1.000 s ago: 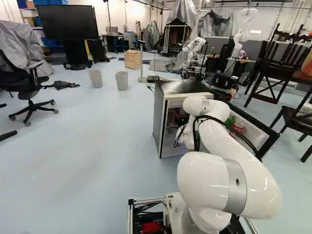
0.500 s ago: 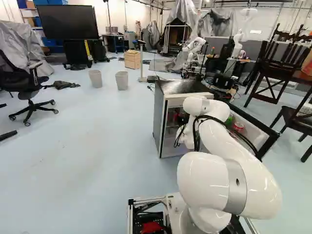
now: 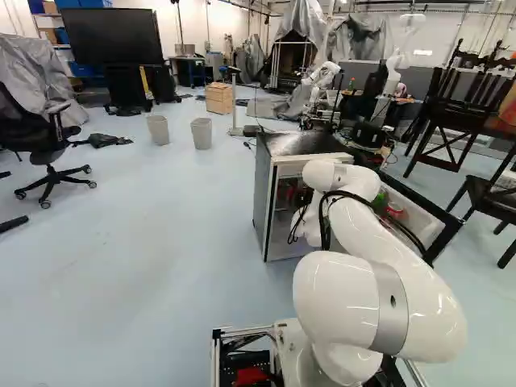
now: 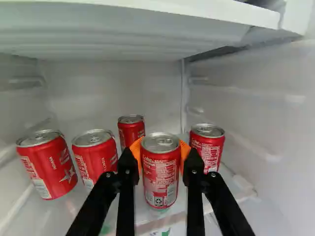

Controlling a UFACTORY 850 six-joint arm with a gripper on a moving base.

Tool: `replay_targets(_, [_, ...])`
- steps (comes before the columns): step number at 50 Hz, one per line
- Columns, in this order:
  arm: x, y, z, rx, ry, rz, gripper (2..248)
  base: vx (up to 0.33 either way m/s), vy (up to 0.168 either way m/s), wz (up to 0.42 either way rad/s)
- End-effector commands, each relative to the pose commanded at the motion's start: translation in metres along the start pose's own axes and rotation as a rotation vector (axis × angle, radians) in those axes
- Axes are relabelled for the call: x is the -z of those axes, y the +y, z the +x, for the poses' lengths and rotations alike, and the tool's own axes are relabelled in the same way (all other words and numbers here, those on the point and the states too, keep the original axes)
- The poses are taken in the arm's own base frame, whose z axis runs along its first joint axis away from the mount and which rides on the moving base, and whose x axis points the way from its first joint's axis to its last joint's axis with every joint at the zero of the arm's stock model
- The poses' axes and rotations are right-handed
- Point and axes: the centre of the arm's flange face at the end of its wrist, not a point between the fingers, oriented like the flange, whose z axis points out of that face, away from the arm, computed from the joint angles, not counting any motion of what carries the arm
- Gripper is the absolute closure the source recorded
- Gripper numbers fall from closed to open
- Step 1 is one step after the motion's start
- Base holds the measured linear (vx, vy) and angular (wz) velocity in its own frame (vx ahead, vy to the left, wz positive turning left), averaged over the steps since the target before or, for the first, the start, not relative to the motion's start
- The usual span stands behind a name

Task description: Grab a drink from the fridge

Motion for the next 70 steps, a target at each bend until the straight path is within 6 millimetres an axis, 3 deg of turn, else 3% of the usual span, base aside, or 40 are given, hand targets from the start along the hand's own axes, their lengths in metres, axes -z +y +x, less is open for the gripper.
replay_targets(15, [0.007,0.001,0.006,-0.003,-0.017,-0.004,153,0.0,0.0,0.0])
replay_targets(38, [0.01,0.002,0.037,-0.004,-0.022,-0.006,153,0.0,0.0,0.0])
replay_targets(59, [0.046,0.002,0.057,-0.018,-0.095,-0.017,153,0.0,0.0,0.0])
replay_targets(70, [0.068,0.001,0.077,-0.025,-0.131,-0.022,153,0.0,0.0,0.0])
